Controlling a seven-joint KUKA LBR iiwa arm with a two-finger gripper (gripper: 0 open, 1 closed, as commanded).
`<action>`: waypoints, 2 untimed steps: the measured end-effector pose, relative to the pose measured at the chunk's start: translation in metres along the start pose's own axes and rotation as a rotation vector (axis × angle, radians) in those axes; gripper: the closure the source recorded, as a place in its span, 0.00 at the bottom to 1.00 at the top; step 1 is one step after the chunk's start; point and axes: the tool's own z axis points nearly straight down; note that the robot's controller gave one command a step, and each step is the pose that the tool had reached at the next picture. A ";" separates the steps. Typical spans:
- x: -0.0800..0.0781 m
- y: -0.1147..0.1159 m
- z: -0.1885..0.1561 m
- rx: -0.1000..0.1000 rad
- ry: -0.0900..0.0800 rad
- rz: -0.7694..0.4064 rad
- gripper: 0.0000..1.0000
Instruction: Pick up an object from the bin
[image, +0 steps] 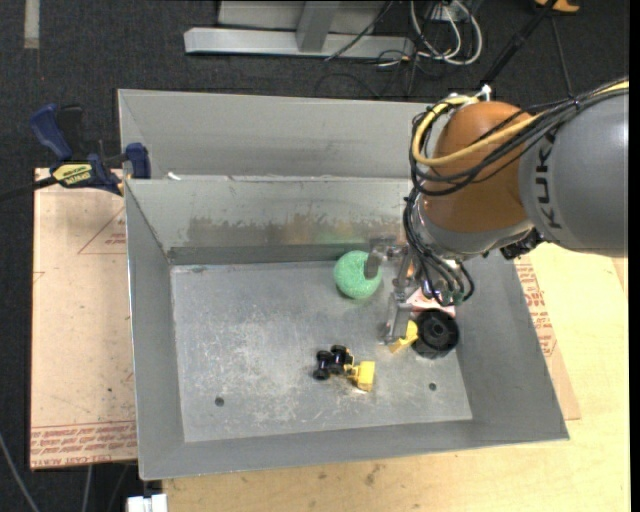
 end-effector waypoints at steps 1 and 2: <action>-0.034 0.002 0.024 0.002 0.015 -0.062 0.00; -0.044 -0.013 0.064 0.001 0.003 0.053 0.00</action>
Offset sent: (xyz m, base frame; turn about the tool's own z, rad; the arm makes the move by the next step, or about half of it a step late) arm 0.0426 -0.0269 -0.0993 0.1418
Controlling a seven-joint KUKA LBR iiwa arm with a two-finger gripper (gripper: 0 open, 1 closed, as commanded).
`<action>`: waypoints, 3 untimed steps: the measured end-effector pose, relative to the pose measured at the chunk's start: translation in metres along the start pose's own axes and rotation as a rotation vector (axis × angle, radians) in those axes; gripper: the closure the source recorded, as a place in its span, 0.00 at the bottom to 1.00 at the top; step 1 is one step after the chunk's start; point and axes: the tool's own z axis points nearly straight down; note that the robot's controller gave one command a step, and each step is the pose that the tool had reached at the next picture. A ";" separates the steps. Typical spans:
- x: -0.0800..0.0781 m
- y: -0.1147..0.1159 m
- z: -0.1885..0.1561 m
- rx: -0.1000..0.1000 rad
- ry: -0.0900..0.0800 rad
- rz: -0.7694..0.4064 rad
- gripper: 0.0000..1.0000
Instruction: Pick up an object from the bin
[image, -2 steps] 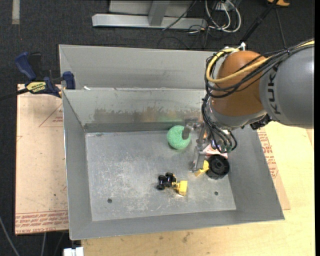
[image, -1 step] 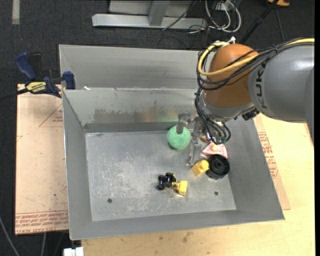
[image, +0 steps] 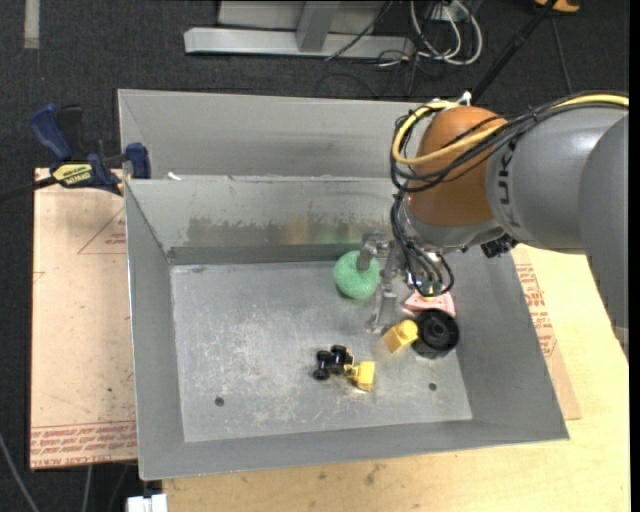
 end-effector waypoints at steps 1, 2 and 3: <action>0.000 -0.004 0.025 0.002 0.005 0.039 0.00; -0.002 -0.007 0.032 0.000 -0.002 0.005 0.00; -0.019 -0.027 0.038 0.000 -0.008 0.100 1.00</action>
Offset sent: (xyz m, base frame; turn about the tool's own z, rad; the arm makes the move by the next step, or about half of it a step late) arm -0.0018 -0.0096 -0.0425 0.0240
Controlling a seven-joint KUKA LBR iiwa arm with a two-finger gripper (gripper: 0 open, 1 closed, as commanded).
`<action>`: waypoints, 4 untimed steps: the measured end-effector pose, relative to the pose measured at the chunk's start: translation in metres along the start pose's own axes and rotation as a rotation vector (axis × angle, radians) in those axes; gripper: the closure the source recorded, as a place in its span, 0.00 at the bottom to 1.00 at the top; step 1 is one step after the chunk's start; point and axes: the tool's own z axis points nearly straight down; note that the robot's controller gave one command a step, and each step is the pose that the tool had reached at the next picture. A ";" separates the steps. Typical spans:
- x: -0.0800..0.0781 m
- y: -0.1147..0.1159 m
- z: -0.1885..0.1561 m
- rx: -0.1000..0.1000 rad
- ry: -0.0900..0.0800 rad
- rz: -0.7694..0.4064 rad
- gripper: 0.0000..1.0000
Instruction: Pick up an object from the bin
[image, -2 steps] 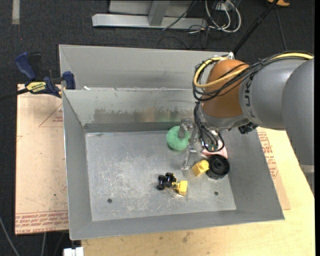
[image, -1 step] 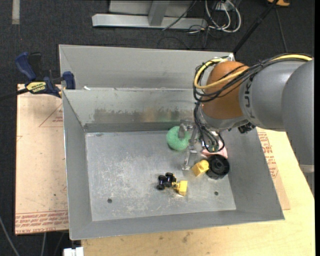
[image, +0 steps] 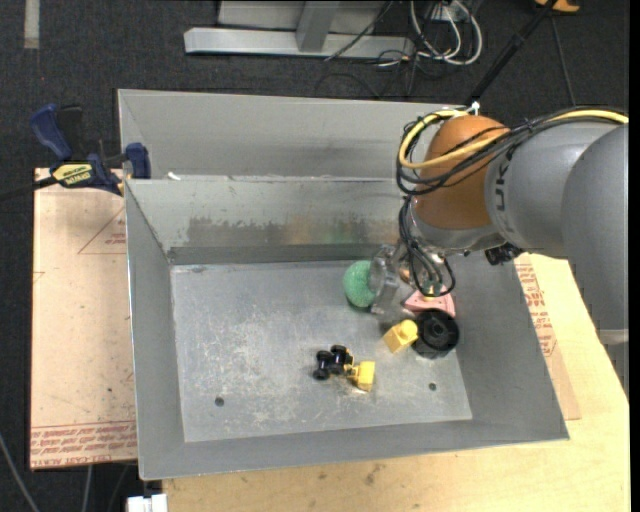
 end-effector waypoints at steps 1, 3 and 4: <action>0.000 0.000 0.000 0.000 0.000 0.000 1.00; 0.005 0.030 0.001 0.002 0.011 -0.010 0.00; 0.001 0.033 0.000 0.000 -0.001 -0.011 1.00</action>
Offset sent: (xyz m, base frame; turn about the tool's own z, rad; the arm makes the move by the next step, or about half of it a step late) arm -0.0337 0.0123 0.1319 0.0075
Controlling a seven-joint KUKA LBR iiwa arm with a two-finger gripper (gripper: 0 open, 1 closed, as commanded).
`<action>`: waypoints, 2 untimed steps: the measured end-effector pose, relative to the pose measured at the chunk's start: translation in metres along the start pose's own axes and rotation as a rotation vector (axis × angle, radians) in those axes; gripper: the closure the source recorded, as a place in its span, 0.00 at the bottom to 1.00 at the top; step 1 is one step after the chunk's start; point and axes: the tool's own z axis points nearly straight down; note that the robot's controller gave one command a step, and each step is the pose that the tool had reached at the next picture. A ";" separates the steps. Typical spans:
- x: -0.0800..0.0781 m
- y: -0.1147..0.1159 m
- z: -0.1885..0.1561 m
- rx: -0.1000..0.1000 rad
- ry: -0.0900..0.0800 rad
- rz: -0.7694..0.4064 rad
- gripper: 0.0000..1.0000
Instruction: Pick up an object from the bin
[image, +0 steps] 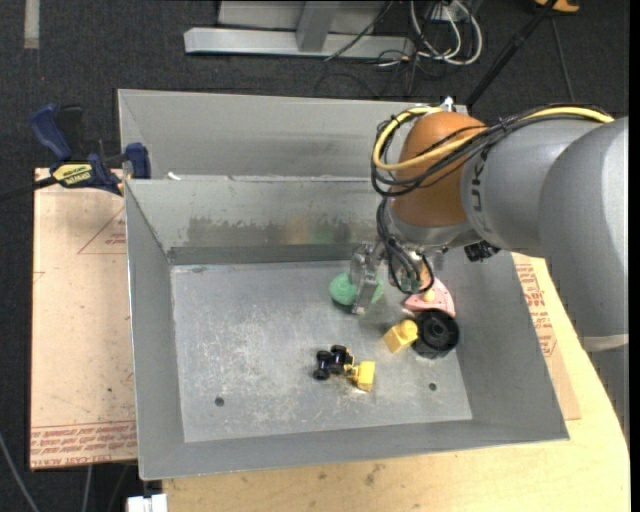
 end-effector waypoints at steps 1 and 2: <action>0.000 0.000 0.000 0.000 0.000 0.000 1.00; 0.010 -0.015 -0.044 0.003 0.019 0.002 1.00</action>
Offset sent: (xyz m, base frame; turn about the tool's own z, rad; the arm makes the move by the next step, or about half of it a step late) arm -0.0223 -0.0335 0.1207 0.0032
